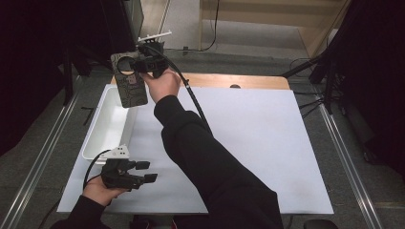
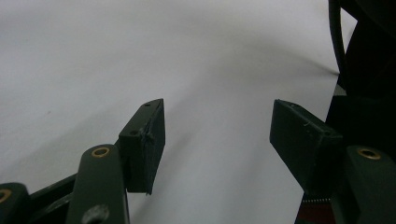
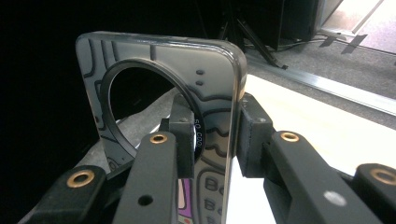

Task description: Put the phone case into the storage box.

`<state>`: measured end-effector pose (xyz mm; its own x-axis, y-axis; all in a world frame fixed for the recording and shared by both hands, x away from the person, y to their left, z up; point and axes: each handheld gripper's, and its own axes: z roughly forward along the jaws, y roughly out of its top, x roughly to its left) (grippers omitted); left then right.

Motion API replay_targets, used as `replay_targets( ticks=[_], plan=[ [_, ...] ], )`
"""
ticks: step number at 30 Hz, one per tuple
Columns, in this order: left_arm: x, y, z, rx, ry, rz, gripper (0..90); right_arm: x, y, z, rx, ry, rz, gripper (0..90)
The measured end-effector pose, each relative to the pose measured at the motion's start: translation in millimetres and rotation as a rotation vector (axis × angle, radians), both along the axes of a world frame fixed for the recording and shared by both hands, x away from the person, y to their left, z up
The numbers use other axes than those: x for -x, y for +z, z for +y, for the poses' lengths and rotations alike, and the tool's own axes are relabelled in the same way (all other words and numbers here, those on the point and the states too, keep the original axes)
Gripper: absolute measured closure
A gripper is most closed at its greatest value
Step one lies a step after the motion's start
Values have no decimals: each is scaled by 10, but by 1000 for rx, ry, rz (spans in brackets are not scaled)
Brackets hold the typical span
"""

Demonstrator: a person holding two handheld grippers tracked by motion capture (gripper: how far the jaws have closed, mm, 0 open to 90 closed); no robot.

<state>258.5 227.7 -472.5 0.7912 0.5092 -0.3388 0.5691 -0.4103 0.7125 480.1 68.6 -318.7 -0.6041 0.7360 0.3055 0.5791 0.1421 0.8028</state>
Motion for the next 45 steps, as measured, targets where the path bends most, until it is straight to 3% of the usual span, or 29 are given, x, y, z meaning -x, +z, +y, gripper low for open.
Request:
replay_targets(
  ticks=[7, 20, 25, 28, 34, 45],
  plan=[
    [-7, 3, 8, -3, 0, 2, 356, -108, -10, 50, -3, -18, 7, 703],
    [-9, -6, 12, -9, -6, 5, 356, -165, 13, 203, 3, -29, -5, 703],
    [-5, 0, 11, -20, 5, -13, 356, -202, -10, 265, -20, -15, 21, 702],
    [-12, 9, 29, -2, 10, -11, 356, -202, -13, 328, 16, -7, -2, 702],
    [-12, 0, 30, -8, 4, -4, 356, -204, -36, 447, 11, -4, 2, 702],
    [-14, -8, 45, -2, 4, 2, 356, -281, -73, 553, -8, -42, 6, 702]
  ],
)
